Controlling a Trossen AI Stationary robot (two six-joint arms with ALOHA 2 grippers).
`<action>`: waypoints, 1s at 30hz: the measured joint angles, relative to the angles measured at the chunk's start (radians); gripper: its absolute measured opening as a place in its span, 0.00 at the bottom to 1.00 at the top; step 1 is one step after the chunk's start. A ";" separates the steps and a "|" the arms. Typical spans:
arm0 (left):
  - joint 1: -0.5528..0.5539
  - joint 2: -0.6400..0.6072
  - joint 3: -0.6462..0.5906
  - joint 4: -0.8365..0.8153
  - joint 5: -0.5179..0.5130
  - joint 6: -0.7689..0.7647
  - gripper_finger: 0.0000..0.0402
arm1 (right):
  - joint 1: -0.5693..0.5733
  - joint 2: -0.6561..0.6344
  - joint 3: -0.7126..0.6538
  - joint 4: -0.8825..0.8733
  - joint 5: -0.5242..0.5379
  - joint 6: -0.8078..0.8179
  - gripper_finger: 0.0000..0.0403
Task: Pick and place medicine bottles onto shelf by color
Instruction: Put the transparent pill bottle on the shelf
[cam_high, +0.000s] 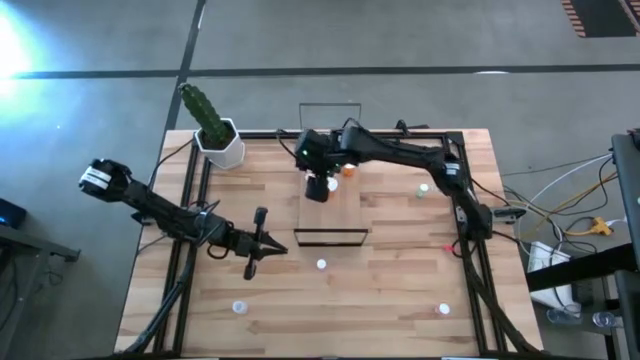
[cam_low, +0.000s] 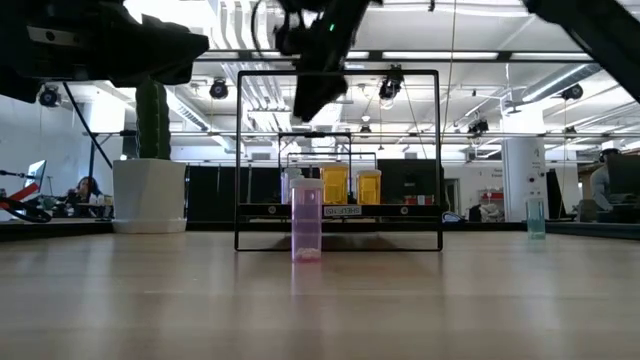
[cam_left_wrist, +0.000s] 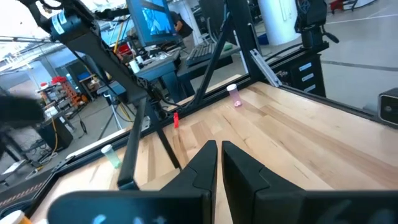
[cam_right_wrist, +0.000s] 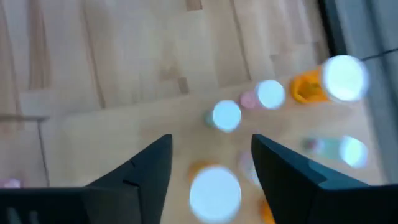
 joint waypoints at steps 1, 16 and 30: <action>-0.006 -0.001 0.000 0.000 0.000 0.001 0.02 | 0.018 -0.022 -0.006 -0.017 0.031 0.001 0.50; -0.180 -0.172 0.302 -0.833 0.001 -0.133 0.02 | 0.424 -0.503 -0.557 0.178 0.489 0.108 0.03; -0.388 0.028 0.668 -1.614 -0.086 -0.623 0.10 | 0.653 -1.004 -1.304 0.938 0.452 0.018 0.02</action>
